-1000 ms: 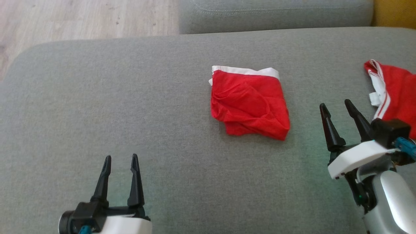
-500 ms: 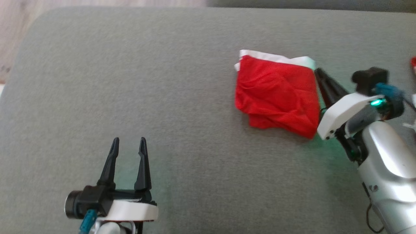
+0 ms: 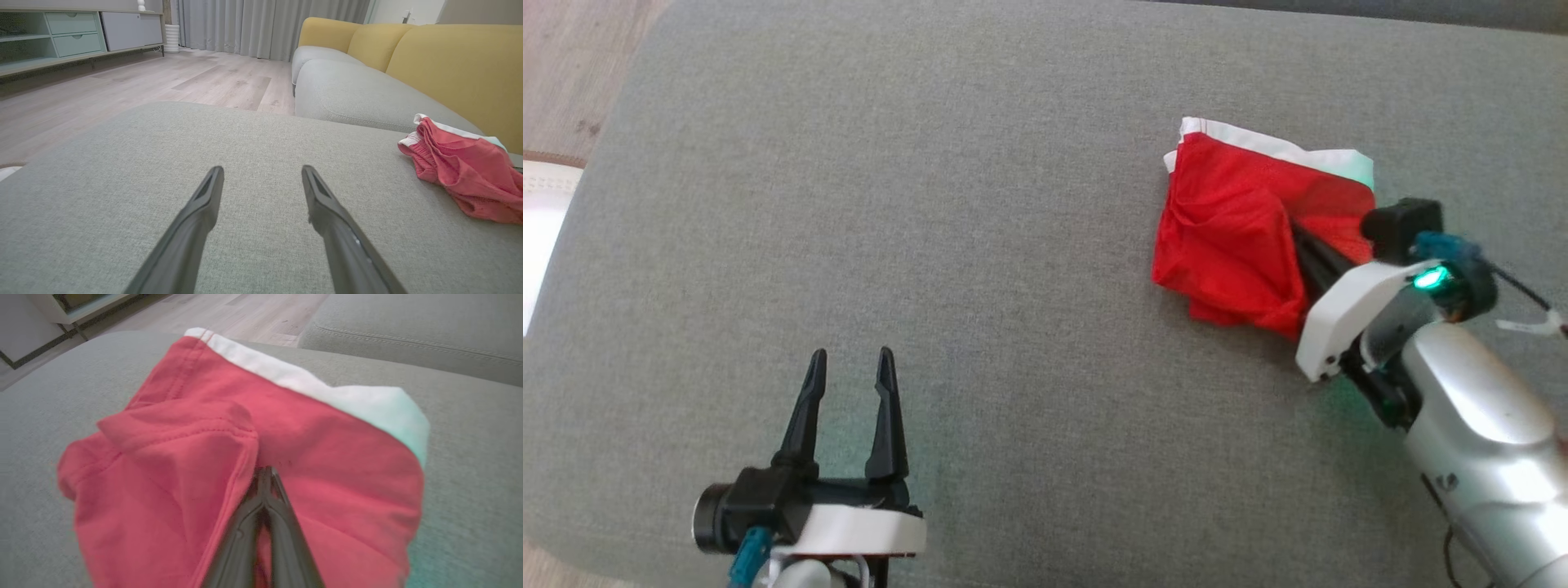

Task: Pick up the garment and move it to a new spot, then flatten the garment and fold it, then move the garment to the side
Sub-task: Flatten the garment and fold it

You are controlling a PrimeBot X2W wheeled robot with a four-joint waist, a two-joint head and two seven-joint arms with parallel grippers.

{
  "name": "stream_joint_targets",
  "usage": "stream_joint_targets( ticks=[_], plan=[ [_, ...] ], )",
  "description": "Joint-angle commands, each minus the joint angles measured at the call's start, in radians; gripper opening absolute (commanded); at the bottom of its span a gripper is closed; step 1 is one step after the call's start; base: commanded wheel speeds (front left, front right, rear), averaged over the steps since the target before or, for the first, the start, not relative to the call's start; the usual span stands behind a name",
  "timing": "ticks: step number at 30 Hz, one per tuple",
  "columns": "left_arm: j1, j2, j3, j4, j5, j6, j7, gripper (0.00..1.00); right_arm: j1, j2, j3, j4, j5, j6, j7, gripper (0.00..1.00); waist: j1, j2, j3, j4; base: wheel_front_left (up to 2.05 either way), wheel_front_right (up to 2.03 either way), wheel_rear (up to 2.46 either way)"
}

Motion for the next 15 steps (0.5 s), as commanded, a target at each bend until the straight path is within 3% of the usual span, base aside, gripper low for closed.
stream_joint_targets(
  ticks=[1,15],
  plan=[
    [-0.026,0.0,0.029,-0.034,-0.006,0.009,-0.005,1.0,-0.018,-0.01,0.045,-0.046,0.023,-0.001,-0.002,0.0,0.0,0.0,-0.003,-0.002,0.0,0.0,0.0],
    [-0.001,0.0,0.037,-0.035,-0.012,0.021,-0.005,1.0,0.014,-0.072,0.386,-0.227,0.172,-0.001,0.106,0.0,0.0,0.0,-0.062,-0.026,0.0,0.0,0.0]
  ],
)
